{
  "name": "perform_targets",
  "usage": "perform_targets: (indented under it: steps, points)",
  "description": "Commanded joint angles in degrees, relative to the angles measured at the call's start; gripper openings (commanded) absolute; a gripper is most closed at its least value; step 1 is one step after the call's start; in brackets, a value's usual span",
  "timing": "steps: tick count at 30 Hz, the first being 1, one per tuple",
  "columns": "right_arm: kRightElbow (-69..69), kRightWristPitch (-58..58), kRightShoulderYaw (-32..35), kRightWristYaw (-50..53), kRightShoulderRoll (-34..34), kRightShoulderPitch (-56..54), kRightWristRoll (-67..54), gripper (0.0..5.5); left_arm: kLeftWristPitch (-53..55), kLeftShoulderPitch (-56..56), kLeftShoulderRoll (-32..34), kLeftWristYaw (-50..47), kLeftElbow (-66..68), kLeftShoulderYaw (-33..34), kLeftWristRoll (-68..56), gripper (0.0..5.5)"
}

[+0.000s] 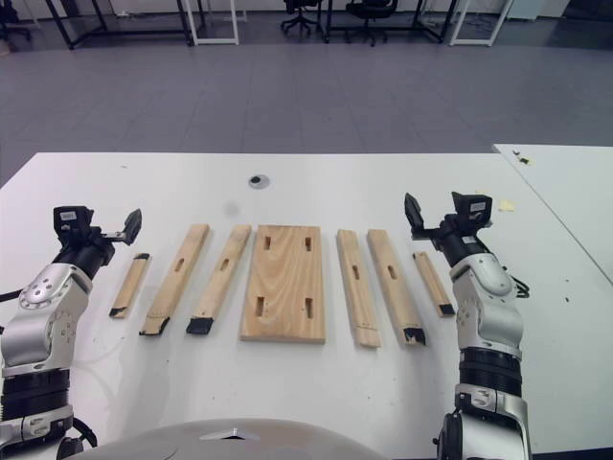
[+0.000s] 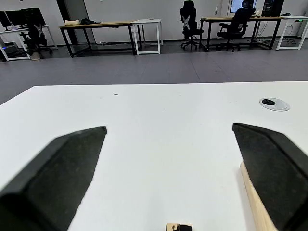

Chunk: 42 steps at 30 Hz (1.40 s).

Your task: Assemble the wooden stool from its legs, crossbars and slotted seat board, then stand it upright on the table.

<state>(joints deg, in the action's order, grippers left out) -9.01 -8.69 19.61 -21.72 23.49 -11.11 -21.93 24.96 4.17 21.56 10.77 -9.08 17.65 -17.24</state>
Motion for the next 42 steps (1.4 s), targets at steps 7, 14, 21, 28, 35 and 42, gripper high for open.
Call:
perform_targets:
  steps: [7, 14, 21, 28, 35, 42]
  points:
    - [0.36, 0.10, -0.46, 0.79, -0.64, 0.11, 0.60, 5.05, 0.30, 0.15, 0.85, 0.81, -0.44, -0.57, 0.75, 4.81]
    - [0.21, 0.13, -0.63, 0.78, -0.73, 0.01, 1.14, 5.05, 1.66, -1.48, 1.72, 1.55, -0.90, -0.52, 0.78, 4.81]
    - [0.93, -0.06, -0.46, 0.82, -0.59, 1.47, 1.69, 5.08, 12.80, -12.13, 5.10, 4.94, -2.96, -1.66, 0.00, 4.62]
    - [0.77, -0.07, -1.24, 0.89, -0.84, 1.26, 2.35, 5.08, 14.60, -15.35, 7.73, 7.09, -3.50, -4.20, 2.72, 3.40]
    - [-0.02, -0.04, -1.48, 1.14, -0.35, 0.86, 3.18, 5.08, 14.11, -16.80, 7.94, 8.60, -3.01, -4.66, 3.26, 2.14]
    - [5.14, -6.71, -1.46, 0.19, -1.02, -1.87, -1.71, 5.08, 9.92, -13.69, 7.02, 9.00, -1.65, -4.13, 2.88, 1.31]
